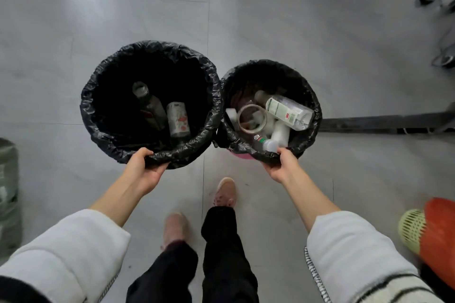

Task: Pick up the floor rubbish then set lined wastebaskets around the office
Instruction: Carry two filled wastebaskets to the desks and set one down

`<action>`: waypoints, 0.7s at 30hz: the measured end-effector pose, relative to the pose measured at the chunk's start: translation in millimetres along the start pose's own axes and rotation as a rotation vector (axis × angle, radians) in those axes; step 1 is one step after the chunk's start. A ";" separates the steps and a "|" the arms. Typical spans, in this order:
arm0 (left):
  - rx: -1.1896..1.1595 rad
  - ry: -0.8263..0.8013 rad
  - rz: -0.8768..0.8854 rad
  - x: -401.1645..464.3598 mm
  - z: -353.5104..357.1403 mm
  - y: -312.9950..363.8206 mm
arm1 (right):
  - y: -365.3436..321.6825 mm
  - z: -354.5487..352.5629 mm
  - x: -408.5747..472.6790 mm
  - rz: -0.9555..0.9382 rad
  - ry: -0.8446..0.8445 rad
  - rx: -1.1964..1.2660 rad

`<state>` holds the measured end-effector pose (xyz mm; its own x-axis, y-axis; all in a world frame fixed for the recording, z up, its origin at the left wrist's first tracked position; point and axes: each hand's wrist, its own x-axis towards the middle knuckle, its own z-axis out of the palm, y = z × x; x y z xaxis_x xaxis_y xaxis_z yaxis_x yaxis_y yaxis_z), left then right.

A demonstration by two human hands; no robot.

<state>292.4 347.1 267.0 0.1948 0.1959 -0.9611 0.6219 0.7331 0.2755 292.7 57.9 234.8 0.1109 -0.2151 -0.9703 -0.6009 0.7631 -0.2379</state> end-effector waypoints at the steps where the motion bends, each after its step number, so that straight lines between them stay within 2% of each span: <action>1: -0.018 0.000 -0.001 7.9 10.7 1.9 | -7.7 9.8 11.2 -0.017 0.006 0.009; 8: -0.093 -0.021 -0.015 52.1 47.9 6.9 | -27.8 58.1 75.4 -0.118 -0.002 0.179; 14: -0.047 -0.046 -0.043 92.0 45.2 12.1 | -20.2 66.2 116.5 -0.041 0.025 0.221; 21: 0.035 -0.053 -0.064 100.0 36.5 21.4 | -24.5 66.2 124.2 -0.046 0.040 0.315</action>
<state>352.9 358.7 177.6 0.1936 0.1139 -0.9744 0.6601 0.7197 0.2153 373.6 52.8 117.2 0.0974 -0.2729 -0.9571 -0.3209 0.9017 -0.2897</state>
